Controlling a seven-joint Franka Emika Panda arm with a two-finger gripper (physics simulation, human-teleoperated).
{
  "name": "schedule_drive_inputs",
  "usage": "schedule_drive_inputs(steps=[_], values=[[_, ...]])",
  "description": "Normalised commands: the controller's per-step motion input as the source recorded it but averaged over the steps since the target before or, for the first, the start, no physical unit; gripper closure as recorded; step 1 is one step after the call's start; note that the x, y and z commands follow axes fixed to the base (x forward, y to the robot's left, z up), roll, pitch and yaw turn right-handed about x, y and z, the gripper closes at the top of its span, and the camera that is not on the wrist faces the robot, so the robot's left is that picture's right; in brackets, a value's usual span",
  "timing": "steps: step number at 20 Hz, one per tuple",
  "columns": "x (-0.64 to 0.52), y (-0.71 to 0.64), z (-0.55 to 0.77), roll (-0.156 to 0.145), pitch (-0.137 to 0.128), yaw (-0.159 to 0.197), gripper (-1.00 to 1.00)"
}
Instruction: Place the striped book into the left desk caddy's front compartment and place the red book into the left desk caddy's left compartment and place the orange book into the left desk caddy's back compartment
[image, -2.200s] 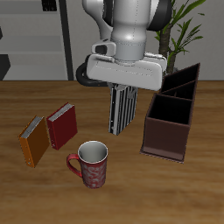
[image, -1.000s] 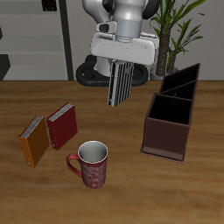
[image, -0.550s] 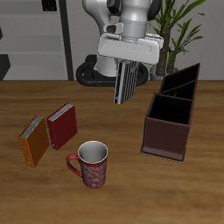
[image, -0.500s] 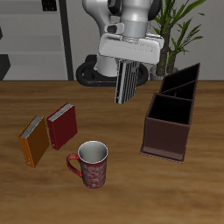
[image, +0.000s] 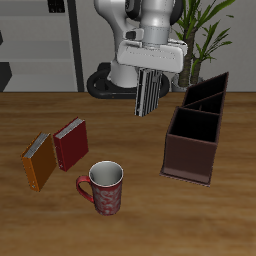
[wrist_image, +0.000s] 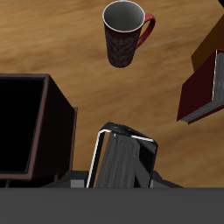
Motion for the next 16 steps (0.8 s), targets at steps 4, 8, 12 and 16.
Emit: schedule_drive_inputs(steps=[4,8,12,16], values=[[-0.2,0.06,-0.12,0.009,0.017,-0.024,1.0],[-0.36,0.14,-0.16,0.023,0.006,-0.035,1.0],[-0.25,0.17,-0.09,0.039,0.004,-0.056,1.0],[-0.22,0.26,-0.04,0.06,-0.025,0.014,1.0]])
